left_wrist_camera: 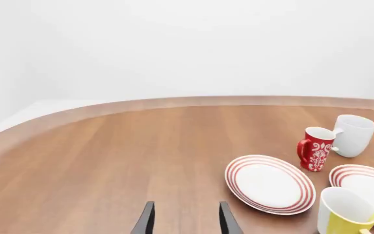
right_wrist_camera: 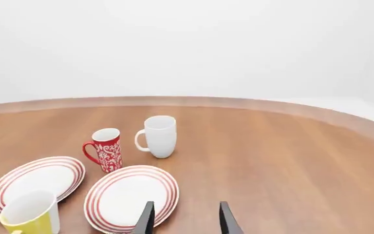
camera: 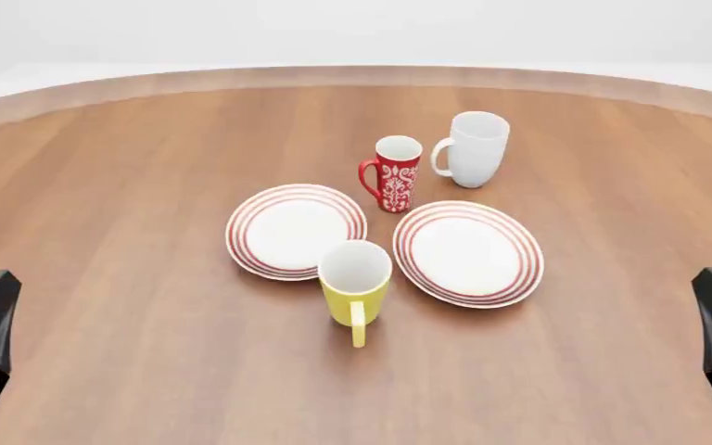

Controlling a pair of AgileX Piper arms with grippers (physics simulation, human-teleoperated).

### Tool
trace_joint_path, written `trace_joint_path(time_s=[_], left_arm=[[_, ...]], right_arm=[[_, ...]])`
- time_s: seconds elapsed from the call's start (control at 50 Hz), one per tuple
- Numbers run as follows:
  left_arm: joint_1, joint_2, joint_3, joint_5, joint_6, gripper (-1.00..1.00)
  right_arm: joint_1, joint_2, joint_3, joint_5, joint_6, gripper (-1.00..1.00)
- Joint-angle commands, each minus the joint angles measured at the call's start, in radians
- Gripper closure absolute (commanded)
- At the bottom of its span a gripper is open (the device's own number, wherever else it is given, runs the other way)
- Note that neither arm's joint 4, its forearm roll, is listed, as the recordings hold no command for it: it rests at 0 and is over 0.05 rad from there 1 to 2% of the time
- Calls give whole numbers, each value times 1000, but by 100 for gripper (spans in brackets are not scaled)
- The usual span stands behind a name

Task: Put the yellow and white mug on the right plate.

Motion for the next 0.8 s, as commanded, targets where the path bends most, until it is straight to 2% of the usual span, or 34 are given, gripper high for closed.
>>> trace_joint_path(time_s=[0.02, 0.04, 0.1, 0.2, 0.22, 0.26, 0.3, 0.4, 0.44, 0.46, 0.5, 0.62, 0.64, 0.68, 0.8], left_arm=[[0, 4, -3, -1, 0, -100], [0, 4, -3, -1, 0, -100], [0, 4, -3, -1, 0, -100], [0, 4, -3, -1, 0, -100], [0, 4, -3, -1, 0, -100], [0, 4, -3, -1, 0, -100], [0, 4, -3, -1, 0, -100], [0, 4, -3, -1, 0, -100], [0, 4, -3, -1, 0, -100], [0, 4, -3, -1, 0, -100], [0, 4, -3, -1, 0, -100], [0, 4, -3, -1, 0, -100], [0, 4, -3, -1, 0, -100], [0, 4, -3, -1, 0, -100], [0, 4, -3, -1, 0, -100]], right_arm=[[42, 108, -78, 24, 61, -100], [45, 117, -102, 29, 40, -100], [71, 210, -155, 20, 55, -100], [46, 261, -220, 66, 27, -100], [85, 287, -220, 53, 39, -100], [127, 331, -230, 45, 20, -100], [143, 346, -247, 55, 17, -100], [204, 391, -328, 115, 57, -100], [211, 402, -354, 130, 93, -100], [219, 422, -341, 107, 110, -100], [249, 473, -391, 130, 132, -100], [323, 541, -432, 151, 142, -100], [342, 558, -420, 131, 145, -100], [369, 575, -455, 162, 144, -100], [397, 615, -429, 123, 177, -100]])
